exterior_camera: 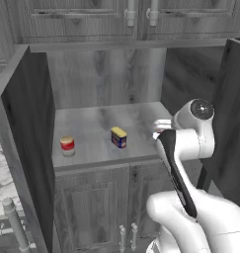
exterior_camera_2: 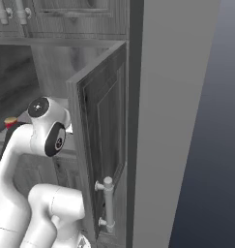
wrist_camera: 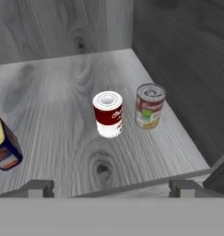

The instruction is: Stack two cans on top of the other two cans in the cabinet.

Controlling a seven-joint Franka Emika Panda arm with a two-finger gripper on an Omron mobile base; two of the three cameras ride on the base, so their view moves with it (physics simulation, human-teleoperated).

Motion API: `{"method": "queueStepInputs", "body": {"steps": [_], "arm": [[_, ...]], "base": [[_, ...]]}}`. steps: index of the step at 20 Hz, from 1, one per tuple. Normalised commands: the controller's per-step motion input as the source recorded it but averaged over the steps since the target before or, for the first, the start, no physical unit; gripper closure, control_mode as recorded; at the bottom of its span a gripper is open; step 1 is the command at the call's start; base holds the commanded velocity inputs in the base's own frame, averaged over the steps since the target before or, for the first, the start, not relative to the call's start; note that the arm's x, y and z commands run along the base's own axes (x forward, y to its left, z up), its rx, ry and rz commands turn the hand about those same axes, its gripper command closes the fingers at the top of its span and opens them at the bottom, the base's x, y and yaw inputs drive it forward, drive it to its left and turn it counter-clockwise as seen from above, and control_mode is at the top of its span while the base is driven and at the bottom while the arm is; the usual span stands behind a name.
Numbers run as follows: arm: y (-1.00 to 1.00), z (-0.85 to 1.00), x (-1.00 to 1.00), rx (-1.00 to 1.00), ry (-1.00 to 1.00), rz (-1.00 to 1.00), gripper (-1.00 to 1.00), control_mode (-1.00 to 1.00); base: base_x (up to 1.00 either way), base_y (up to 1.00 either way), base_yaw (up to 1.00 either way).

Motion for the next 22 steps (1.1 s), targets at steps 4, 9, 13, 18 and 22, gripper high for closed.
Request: {"method": "queueStepInputs", "body": {"steps": [4, 9, 13, 18, 22], "arm": [[-0.01, -0.37, 0.14, 0.0, -0.15, 0.0, -1.0, -1.0], [0.01, -0.25, 0.26, 0.0, -0.08, 0.0, -1.0, -1.0], [0.0, -0.11, 0.32, 0.0, 0.03, 0.0, -1.0, -1.0], [0.0, -0.07, 0.32, 0.0, 0.12, 0.0, -1.0, -1.0], [0.0, -0.07, 0.31, 0.0, 0.15, 0.01, -1.0, -1.0]], "base": [[0.0, 0.0, 0.0], [0.0, 0.0, 0.0], [0.0, 0.0, 0.0], [0.0, 0.0, 0.0], [0.0, 0.0, 0.0]]}}
